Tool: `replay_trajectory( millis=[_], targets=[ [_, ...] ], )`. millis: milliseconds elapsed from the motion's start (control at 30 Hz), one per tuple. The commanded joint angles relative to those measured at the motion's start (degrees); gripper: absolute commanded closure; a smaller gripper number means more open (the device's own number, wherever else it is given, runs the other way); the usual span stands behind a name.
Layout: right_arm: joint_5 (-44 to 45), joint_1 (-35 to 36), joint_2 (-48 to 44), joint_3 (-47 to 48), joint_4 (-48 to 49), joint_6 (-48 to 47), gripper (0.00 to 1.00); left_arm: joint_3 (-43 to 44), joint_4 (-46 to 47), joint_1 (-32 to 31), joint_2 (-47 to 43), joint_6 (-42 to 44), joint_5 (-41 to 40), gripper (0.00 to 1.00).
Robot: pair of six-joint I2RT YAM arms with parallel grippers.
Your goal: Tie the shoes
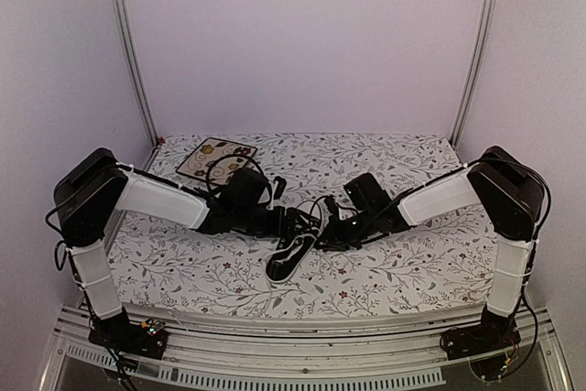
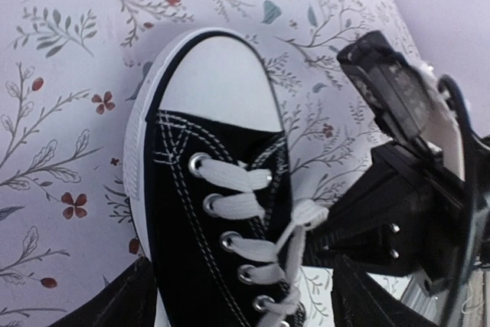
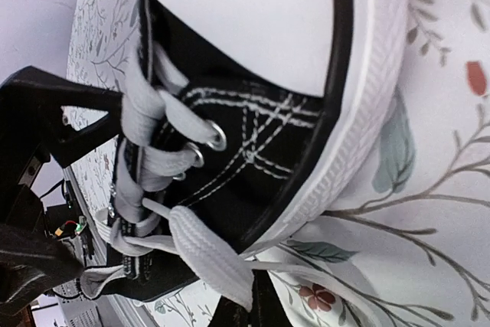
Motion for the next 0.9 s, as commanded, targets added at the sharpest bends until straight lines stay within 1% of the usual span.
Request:
replay_trajectory(
  millis=[0, 133, 167, 267, 333, 500, 567, 767, 867],
  targets=[
    [4.6, -2.3, -7.7, -2.9, -0.6, -1.5, 0.98, -2.3, -1.2, -0.6, -7.9, 4.4, 3.3, 0.22],
    [6.8, -3.2, -13.3, -6.4, -2.6, -1.8, 0.98, -6.6, -1.5, -1.5, -10.9, 4.9, 4.8, 0.23],
    [7.3, -3.3, -14.4, -7.0, -3.1, -1.9, 0.98, -6.9, -2.2, -1.8, -11.1, 5.8, 4.8, 0.27],
    [7.9, -3.6, -16.7, -8.1, -3.9, -1.9, 0.98, -5.5, -6.8, -2.4, -10.3, 8.5, 2.7, 0.43],
    [8.1, -3.5, -17.5, -8.4, -4.1, -1.9, 0.98, -4.2, -9.4, -2.8, -9.5, 9.9, 1.4, 0.49],
    [8.2, -3.6, -18.3, -8.9, -3.9, -1.5, 0.98, -2.2, -15.1, -3.6, -7.5, 12.3, -2.5, 0.54],
    [8.0, -3.6, -18.4, -9.0, -3.7, -1.5, 0.98, -2.1, -16.1, -3.9, -7.2, 12.9, -3.9, 0.58],
    [8.0, -3.6, -18.4, -8.8, -3.6, -1.4, 0.98, 0.1, -19.1, -5.8, -5.3, 14.5, -7.8, 0.64],
    [8.1, -3.6, -18.5, -8.7, -3.6, -1.4, 0.98, 1.4, -21.2, -6.7, -4.1, 15.2, -9.9, 0.76]
  ],
)
